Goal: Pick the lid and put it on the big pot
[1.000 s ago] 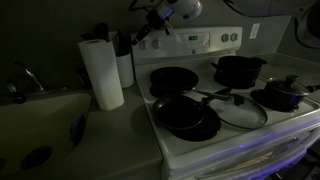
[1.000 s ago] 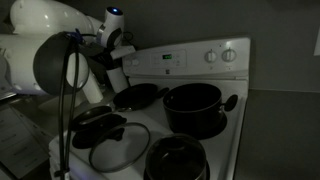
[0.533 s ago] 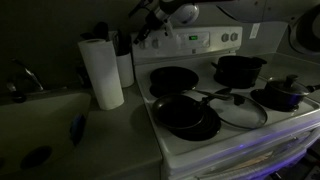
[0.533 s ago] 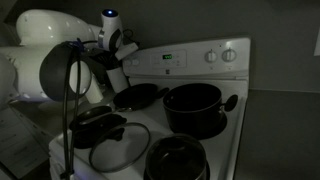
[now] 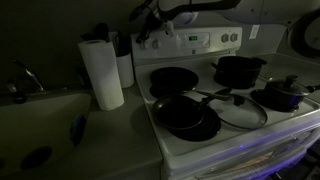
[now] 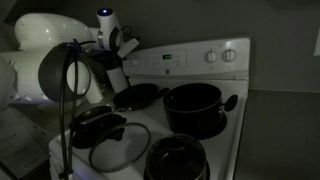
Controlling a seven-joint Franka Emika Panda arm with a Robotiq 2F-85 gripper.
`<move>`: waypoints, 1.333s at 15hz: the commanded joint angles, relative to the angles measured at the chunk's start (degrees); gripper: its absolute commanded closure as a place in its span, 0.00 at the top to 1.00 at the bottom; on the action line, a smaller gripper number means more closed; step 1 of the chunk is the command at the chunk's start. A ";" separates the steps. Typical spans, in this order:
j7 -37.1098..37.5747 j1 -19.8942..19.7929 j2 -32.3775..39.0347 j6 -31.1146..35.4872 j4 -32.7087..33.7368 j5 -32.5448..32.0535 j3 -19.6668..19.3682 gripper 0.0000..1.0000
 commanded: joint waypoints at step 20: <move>8.03 7.82 0.76 -2.04 5.11 -15.13 -17.06 0.00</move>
